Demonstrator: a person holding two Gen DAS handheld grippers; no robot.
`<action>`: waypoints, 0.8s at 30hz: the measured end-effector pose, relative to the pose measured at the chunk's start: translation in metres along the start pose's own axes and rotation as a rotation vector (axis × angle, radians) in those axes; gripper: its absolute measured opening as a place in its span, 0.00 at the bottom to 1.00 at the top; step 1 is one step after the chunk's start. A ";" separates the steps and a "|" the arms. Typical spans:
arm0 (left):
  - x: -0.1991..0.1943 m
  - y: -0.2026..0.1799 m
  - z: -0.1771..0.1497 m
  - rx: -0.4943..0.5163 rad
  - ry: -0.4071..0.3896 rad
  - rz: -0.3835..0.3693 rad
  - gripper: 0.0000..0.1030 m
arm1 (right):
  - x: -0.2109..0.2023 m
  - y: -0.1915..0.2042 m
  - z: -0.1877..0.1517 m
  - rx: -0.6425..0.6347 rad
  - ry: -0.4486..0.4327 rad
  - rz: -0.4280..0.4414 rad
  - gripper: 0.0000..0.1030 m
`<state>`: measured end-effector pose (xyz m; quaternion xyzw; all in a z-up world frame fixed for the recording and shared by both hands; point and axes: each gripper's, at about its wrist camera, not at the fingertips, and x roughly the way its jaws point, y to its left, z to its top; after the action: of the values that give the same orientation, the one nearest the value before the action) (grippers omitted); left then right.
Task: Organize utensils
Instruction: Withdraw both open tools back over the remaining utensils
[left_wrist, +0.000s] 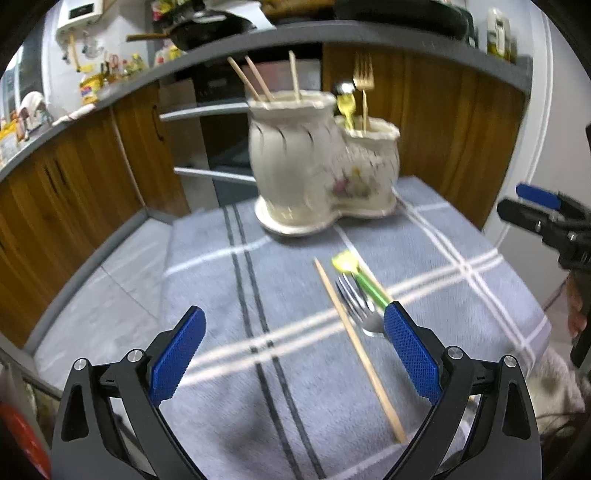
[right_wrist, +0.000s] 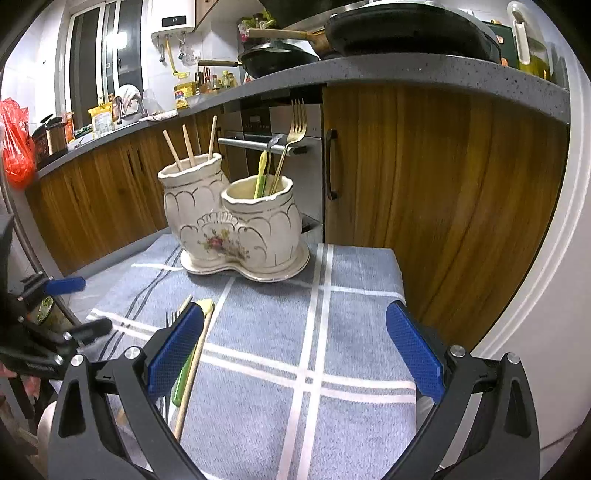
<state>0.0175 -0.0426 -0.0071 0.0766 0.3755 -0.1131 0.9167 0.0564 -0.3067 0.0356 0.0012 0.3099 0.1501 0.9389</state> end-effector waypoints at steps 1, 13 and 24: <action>0.004 -0.003 -0.003 0.006 0.018 0.001 0.93 | 0.000 0.000 -0.001 -0.003 0.001 -0.001 0.95; 0.027 -0.020 -0.019 0.029 0.137 -0.016 0.88 | 0.006 0.004 -0.016 -0.027 0.045 0.011 0.95; 0.034 -0.039 -0.028 0.086 0.245 -0.089 0.40 | 0.006 0.007 -0.021 -0.031 0.066 0.015 0.95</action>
<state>0.0120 -0.0788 -0.0529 0.1122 0.4824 -0.1592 0.8540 0.0471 -0.3006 0.0162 -0.0158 0.3384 0.1621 0.9268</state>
